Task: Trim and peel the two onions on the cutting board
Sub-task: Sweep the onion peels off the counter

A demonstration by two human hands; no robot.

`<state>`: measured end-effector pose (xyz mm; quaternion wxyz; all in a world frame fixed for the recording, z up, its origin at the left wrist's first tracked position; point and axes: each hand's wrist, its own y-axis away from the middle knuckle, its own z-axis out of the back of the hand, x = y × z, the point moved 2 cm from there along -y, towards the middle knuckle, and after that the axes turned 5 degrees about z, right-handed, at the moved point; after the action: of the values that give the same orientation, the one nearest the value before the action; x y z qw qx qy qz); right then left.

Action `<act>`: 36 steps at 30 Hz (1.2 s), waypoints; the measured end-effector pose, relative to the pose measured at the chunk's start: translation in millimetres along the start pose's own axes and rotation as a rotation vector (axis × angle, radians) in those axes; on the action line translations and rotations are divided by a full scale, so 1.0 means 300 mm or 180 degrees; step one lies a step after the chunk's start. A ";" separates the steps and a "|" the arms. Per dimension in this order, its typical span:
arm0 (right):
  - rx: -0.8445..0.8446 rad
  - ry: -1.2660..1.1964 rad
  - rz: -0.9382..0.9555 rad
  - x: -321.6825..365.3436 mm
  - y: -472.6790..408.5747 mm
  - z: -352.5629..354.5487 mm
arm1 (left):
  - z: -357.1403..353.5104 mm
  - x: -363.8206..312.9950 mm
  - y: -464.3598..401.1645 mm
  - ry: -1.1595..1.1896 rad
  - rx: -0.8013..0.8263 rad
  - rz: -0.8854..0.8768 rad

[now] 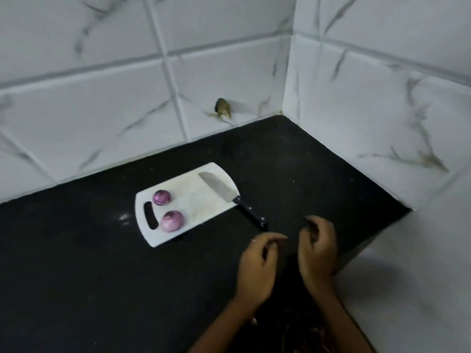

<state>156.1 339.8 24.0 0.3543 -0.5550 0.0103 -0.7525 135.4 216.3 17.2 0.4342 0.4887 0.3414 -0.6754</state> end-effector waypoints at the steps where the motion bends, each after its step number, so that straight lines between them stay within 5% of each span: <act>1: 0.0142 0.0028 0.0044 0.051 -0.008 -0.051 | 0.105 0.002 -0.046 -0.0179 -0.0295 -0.0138; 6: 0.1977 0.1145 0.0225 0.209 -0.057 -0.333 | 0.539 0.108 -0.206 -0.0770 -0.1320 -0.0020; 9: 0.2418 0.1741 0.0357 0.177 -0.041 -0.414 | 0.706 0.209 -0.263 -0.1331 -0.1613 0.0463; 13: 0.2350 0.2302 0.1054 0.109 -0.001 -0.497 | 0.819 0.314 -0.300 -0.1438 -0.1553 0.1157; 20: 0.2295 0.1685 0.1591 0.073 0.004 -0.597 | 0.833 0.393 -0.340 -0.2273 -0.1178 0.1334; 28: 0.2539 0.1283 0.1943 0.134 0.068 -0.673 | 0.824 0.443 -0.374 -0.2338 -0.1065 0.1443; 34: 0.2437 0.1402 0.1117 0.169 -0.054 -0.692 | 0.796 0.458 -0.378 -0.2692 -0.1074 0.1471; 36: 0.2774 0.1614 0.0671 0.152 -0.114 -0.719 | 0.792 0.459 -0.379 -0.2859 -0.0994 0.1470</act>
<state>-49.6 259.3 -7.0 0.6130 -0.1519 -0.1629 -0.7581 -75.5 15.5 -41.5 0.7427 0.1432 0.1017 -0.6461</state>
